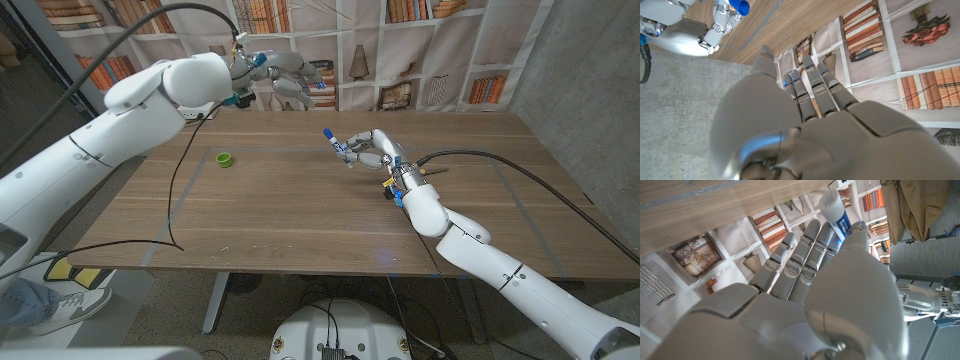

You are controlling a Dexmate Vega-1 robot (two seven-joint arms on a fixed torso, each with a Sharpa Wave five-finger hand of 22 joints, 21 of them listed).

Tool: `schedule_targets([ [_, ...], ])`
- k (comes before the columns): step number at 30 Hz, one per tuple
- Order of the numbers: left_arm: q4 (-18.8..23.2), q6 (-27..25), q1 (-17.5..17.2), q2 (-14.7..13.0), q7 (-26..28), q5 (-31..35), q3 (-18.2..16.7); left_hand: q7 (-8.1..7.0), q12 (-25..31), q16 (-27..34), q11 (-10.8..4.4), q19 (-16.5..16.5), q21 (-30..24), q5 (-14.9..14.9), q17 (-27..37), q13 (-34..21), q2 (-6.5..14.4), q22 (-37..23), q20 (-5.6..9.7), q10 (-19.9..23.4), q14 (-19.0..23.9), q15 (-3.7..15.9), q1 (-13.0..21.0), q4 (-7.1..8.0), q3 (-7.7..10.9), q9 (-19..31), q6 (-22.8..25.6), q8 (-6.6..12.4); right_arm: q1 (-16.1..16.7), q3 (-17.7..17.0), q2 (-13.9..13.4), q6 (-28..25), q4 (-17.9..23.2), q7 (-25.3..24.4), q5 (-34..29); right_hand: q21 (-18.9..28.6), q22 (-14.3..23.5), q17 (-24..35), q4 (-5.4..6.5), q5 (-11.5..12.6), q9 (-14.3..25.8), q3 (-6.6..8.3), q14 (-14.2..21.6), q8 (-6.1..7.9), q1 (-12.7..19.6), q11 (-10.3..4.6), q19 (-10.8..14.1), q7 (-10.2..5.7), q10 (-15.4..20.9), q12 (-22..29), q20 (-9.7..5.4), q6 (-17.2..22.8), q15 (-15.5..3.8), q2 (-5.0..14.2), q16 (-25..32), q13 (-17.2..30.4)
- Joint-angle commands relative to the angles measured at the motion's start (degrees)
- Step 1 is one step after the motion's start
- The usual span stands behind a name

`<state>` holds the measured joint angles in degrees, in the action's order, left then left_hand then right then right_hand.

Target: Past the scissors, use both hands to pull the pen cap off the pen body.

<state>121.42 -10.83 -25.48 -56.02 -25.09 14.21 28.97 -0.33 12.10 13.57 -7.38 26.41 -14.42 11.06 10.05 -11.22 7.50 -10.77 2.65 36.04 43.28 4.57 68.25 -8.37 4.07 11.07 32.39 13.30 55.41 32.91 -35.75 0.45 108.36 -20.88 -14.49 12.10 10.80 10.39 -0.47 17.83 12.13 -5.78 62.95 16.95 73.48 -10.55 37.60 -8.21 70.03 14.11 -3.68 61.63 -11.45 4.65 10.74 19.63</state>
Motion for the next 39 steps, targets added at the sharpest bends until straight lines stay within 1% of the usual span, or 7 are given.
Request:
schedule_targets([
  [1, -3.1, 2.0, 6.7, 3.7, -7.7, 3.0, 5.3, 0.13, 0.1, 0.3, -0.16, 1.4, -0.6, -0.3, 0.3, -0.2, 0.2, -0.2, 0.05, 1.0, 1.4, 4.62, 0.8, -0.08, 0.68, 0.3, 1.3, 0.08, 0.9, -1.4, -0.3, 0.1, 1.7, 0.1, 1.1, 0.1, 0.1, 0.0, 0.32, 0.5, 0.2, -0.41, -0.2, 0.43, 4.0, -1.44, 0.0, -4.04, 1.4, 0.3, -1.75, 4.1, -1.83, 3.85, -0.2, 0.1],
  [9, -6.0, 4.4, 8.5, 5.7, -10.3, 3.8, 7.2, 0.15, 0.0, -0.8, -0.01, 1.3, -0.7, -0.4, 0.3, -0.3, 0.1, -0.3, -0.16, 1.3, -0.1, 3.78, 0.7, 0.2, 0.76, 0.3, 1.4, -0.05, 1.0, -2.6, -0.3, 3.0, 1.5, 1.7, 5.0, 0.1, 0.1, 0.0, 0.81, 0.7, 0.2, -0.89, -0.3, 0.46, 4.4, -1.44, 0.0, -4.04, 1.6, 0.3, -1.43, 4.1, -1.82, 3.88, -0.1, 0.0],
  [15, -6.4, 4.7, 8.7, 6.7, -10.8, 5.4, 7.9, -0.59, 0.2, -2.6, -0.64, 0.3, -0.3, -0.6, 0.4, -0.5, -0.4, -0.5, -2.61, 2.5, -3.9, 1.15, -0.7, 1.08, 0.34, 0.4, 2.4, 0.09, 1.1, -2.8, -0.2, 1.7, 2.5, 2.0, 5.1, 0.1, 0.1, 0.1, 1.06, 0.7, 0.2, -1.04, -0.1, 0.46, 4.4, -1.44, 0.0, -4.06, 1.6, 0.2, -1.31, 4.0, -1.8, 3.98, -0.1, -0.1],
  [16, -6.3, 4.2, 8.7, 6.8, -11.0, 5.5, 7.9, -1.34, 0.4, -2.7, -1.19, -0.2, -0.2, -0.6, 0.5, -0.5, -0.4, -0.6, -3.22, 3.5, -4.4, 1.09, -0.9, 1.24, 0.36, 0.4, 3.6, 0.47, 1.1, -2.8, -0.2, 1.6, 2.5, 2.0, 5.1, 0.2, 0.1, 0.1, 1.07, 0.7, 0.2, -1.02, 0.0, 0.47, 4.5, -1.44, 0.2, -4.05, 1.6, 0.3, -1.2, 4.1, -1.84, 4.05, -0.1, -0.1],
  [18, -6.3, 3.3, 8.9, 7.2, -12.0, 5.2, 8.0, -0.99, 0.7, -2.7, -1.3, -0.4, -0.1, -0.6, 0.6, -0.5, -0.4, -0.6, -3.89, 4.7, -4.6, 0.74, -0.9, 1.25, 0.41, 0.4, 4.4, 0.69, 1.1, -2.8, -0.3, 1.4, 2.6, 2.2, 5.2, 0.1, 0.1, 0.1, 1.18, 0.7, 0.2, -1.14, 0.0, 0.48, 4.6, -1.44, 0.1, -4.04, 1.6, 0.2, -1.26, 4.0, -1.8, 3.99, -0.1, -0.1],
  [29, -12.1, 4.6, 13.4, 9.4, -21.2, -3.5, 9.7, 0.71, -0.9, -3.2, 0.59, -3.9, 1.0, -0.8, 0.7, -0.6, -1.8, -0.7, -6.81, 1.4, -9.3, -0.63, -2.5, 1.86, -0.3, 0.4, 0.0, -1.45, 0.5, -2.4, -0.4, -1.1, 3.1, 3.4, 5.6, 0.1, 0.1, 0.0, 1.75, 0.9, 0.1, -1.54, 0.1, 0.54, 4.9, -1.45, 0.2, -4.07, 1.7, 0.2, -0.97, 4.0, -1.76, 3.99, -0.1, -0.3],
  [39, -13.2, 2.9, 14.3, 8.6, -21.0, -7.3, 8.3, 2.45, -1.2, -3.0, 3.34, -5.5, 1.5, -0.7, 0.9, -0.7, -1.3, -0.7, -8.49, -0.9, -11.5, -2.13, -5.6, 3.71, -1.09, 0.5, -2.3, -2.1, 0.2, -2.0, -0.2, -1.5, 2.2, 3.3, 6.2, 0.1, 0.1, 0.0, 2.21, 0.9, 0.1, -1.84, 0.0, 0.57, 5.2, -1.45, 0.3, -4.09, 1.7, 0.2, -0.9, 4.0, -1.73, 4.03, -0.2, -0.3],
])
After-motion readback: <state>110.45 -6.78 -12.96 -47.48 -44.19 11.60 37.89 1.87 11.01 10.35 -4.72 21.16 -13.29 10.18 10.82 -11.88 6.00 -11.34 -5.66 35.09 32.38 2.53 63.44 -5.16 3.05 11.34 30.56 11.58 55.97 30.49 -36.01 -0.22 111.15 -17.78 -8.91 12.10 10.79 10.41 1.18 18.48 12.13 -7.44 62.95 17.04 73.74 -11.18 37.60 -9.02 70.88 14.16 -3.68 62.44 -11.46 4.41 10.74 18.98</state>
